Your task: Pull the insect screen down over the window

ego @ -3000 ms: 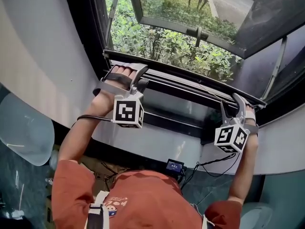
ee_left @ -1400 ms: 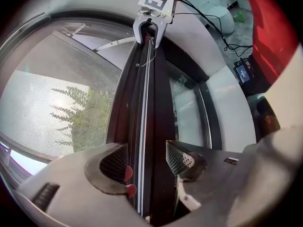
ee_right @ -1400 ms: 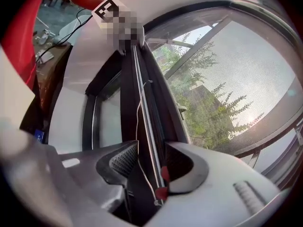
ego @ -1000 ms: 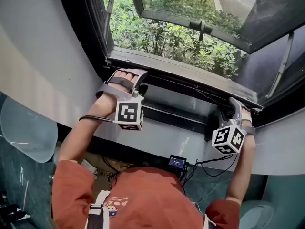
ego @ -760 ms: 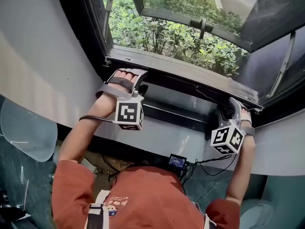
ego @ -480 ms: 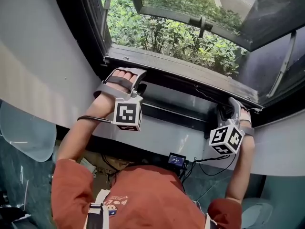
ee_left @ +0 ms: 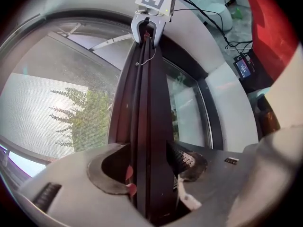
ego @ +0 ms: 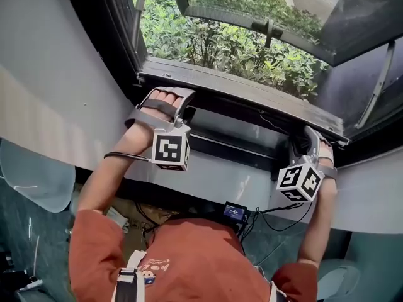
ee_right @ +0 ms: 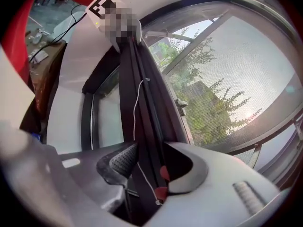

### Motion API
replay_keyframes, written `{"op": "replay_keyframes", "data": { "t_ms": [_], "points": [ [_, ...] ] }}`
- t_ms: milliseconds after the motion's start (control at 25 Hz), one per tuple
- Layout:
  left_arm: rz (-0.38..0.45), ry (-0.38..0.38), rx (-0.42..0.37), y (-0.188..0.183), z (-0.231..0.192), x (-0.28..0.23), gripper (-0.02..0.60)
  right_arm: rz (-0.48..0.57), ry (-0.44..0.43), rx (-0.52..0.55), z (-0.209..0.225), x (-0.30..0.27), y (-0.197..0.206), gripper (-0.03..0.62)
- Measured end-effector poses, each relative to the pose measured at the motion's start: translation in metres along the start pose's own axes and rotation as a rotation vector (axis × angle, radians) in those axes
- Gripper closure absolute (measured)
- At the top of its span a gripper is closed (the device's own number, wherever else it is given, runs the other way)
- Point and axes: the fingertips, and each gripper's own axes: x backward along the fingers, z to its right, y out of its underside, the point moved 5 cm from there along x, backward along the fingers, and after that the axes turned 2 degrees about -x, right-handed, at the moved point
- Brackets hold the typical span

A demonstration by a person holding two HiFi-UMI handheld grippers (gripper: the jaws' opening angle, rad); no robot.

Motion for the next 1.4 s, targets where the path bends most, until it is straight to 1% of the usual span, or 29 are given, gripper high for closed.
{"op": "replay_keyframes", "data": {
  "t_ms": [120, 160, 280, 360, 440, 560, 640, 880, 1040, 1120, 1240, 1280, 1360, 1400],
  "points": [
    [0.02, -0.003, 0.029, 0.0, 0.001, 0.002, 0.344, 0.041, 0.023, -0.024, 0.0, 0.0, 0.0, 0.413],
    [0.026, -0.009, 0.039, 0.0, 0.001, 0.003, 0.344, 0.054, 0.038, -0.025, 0.001, 0.001, 0.0, 0.401],
    [0.041, -0.051, 0.068, -0.001, -0.006, 0.006, 0.344, 0.09, 0.089, -0.045, 0.009, 0.004, -0.002, 0.395],
    [0.049, -0.075, 0.091, -0.002, -0.014, 0.008, 0.338, 0.1, 0.105, -0.068, 0.016, 0.008, -0.005, 0.39],
    [0.041, -0.069, 0.103, -0.003, -0.02, 0.011, 0.339, 0.078, 0.079, -0.077, 0.019, 0.011, -0.006, 0.393],
    [0.02, -0.059, 0.069, -0.002, -0.018, 0.013, 0.339, 0.038, 0.03, -0.06, 0.017, 0.013, -0.008, 0.393],
    [0.009, -0.053, 0.058, -0.002, -0.016, 0.013, 0.339, 0.027, 0.016, -0.062, 0.017, 0.014, -0.008, 0.391],
    [-0.016, 0.01, 0.048, -0.003, -0.005, 0.008, 0.339, -0.03, -0.034, -0.028, 0.0, 0.007, -0.002, 0.393],
    [-0.029, 0.033, 0.061, -0.003, -0.002, 0.006, 0.339, -0.042, -0.039, -0.025, -0.004, 0.005, -0.001, 0.391],
    [-0.029, 0.048, 0.058, -0.003, -0.002, 0.007, 0.339, -0.034, -0.035, -0.036, -0.005, 0.005, -0.001, 0.391],
    [-0.016, 0.046, 0.068, -0.003, -0.002, 0.003, 0.339, -0.008, -0.024, -0.069, -0.003, 0.003, 0.0, 0.391],
    [-0.018, 0.046, 0.072, -0.003, -0.003, 0.001, 0.339, -0.003, -0.021, -0.075, -0.001, 0.001, 0.001, 0.395],
    [-0.036, 0.053, 0.075, -0.002, -0.005, -0.002, 0.359, -0.005, -0.013, -0.074, 0.003, -0.005, 0.0, 0.45],
    [-0.042, 0.055, 0.076, -0.002, -0.007, -0.003, 0.364, -0.004, -0.015, -0.079, 0.004, -0.005, 0.0, 0.462]
  ]
}}
